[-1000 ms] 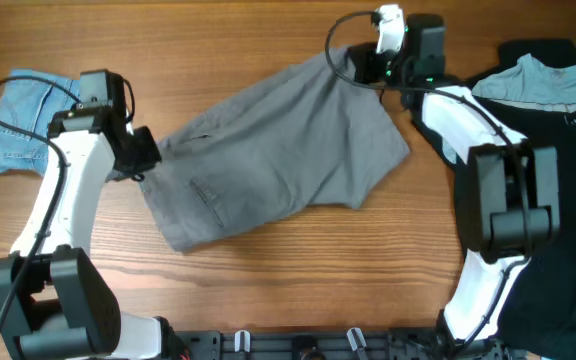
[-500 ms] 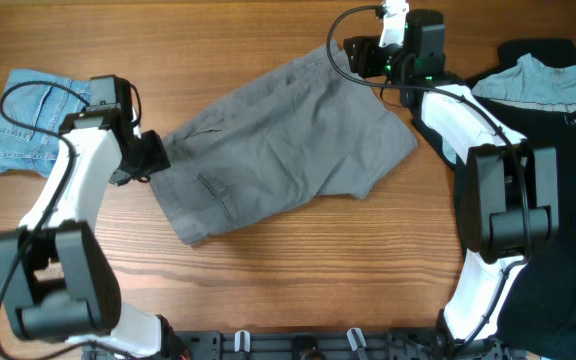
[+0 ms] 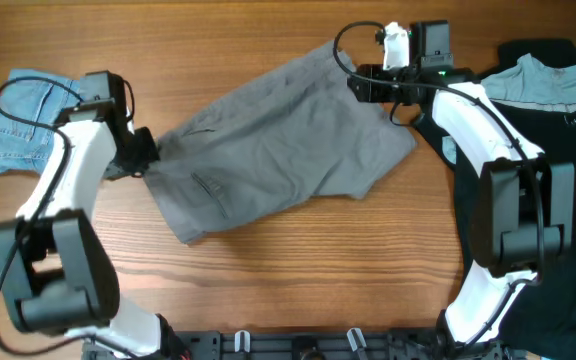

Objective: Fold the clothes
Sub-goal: 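Drag the grey shorts leftward with both grippers, laying them flat horizontally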

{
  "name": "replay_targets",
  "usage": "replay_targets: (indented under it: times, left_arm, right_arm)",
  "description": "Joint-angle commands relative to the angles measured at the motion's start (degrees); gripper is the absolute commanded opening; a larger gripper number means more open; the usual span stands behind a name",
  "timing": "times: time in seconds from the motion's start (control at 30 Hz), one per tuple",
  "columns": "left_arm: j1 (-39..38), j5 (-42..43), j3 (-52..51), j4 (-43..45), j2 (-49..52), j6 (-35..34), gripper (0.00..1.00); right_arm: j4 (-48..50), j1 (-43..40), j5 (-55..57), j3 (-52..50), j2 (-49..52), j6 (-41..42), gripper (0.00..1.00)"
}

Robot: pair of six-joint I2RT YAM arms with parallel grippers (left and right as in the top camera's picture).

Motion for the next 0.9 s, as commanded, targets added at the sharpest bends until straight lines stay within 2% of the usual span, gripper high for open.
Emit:
replay_targets:
  times: [0.0,0.13,0.17,0.2,0.23,0.33,0.37,0.4,0.47,0.5,0.57,0.67,0.8,0.87]
  left_arm:
    - [0.48,-1.57,2.14,1.25,-5.70,0.13,0.04]
    - [0.48,-1.38,1.62,5.49,-2.84,0.33,0.04]
    - [0.48,-1.38,1.38,6.10,-2.03,0.33,0.10]
    - [0.48,-1.38,1.33,6.10,-0.74,0.33,0.52]
    - [0.48,-1.38,1.33,5.66,0.09,0.33,0.75]
    - [0.37,-0.57,4.31,-1.75,-2.60,0.52,0.78]
    - [0.20,1.88,7.37,-6.38,-5.01,0.52,0.78]
    - [0.15,5.22,9.05,-10.08,-7.06,0.50,0.78]
    - [0.09,9.51,9.03,-17.29,-9.49,0.24,0.81]
    - [0.11,10.05,8.09,-21.59,-9.16,-0.39,0.87]
    - [0.11,10.80,1.46,-23.30,-8.94,-5.16,0.91]
    - [0.11,17.81,-13.35,-14.78,-8.94,-9.40,0.91]
    - [0.11,17.79,-26.03,0.50,-8.90,-16.13,0.92]
    - [0.11,17.59,-28.44,7.67,-8.90,-16.06,0.86]
  right_arm:
    - [-6.95,-0.15,3.04,0.35,0.11,-1.20,0.56]
    - [-14.32,-0.15,5.05,-0.96,0.79,0.61,0.57]
    - [-14.97,-0.15,5.05,-1.60,0.81,0.59,0.57]
    - [-15.85,-0.15,5.07,-2.27,0.81,0.66,0.57]
    - [-16.85,-0.15,5.09,-2.93,0.83,0.66,0.57]
    - [-17.57,-0.15,10.67,-7.08,0.83,7.61,0.51]
    - [-17.49,-0.15,11.52,-8.61,0.83,7.87,0.55]
    - [-16.96,-0.22,12.50,-9.51,0.83,7.43,0.71]
    - [-16.85,-0.46,11.61,-9.57,0.76,6.19,0.73]
    - [-16.87,-0.48,10.43,-9.55,0.76,6.03,0.73]
    - [-16.92,-0.48,9.88,-9.55,0.76,5.97,0.73]
    - [-18.64,-0.48,6.80,-9.53,0.76,5.33,0.76]
    - [-20.06,-0.79,5.81,-8.98,-0.55,3.54,0.77]
    - [-20.31,-0.92,5.84,-8.98,-2.25,3.02,0.78]
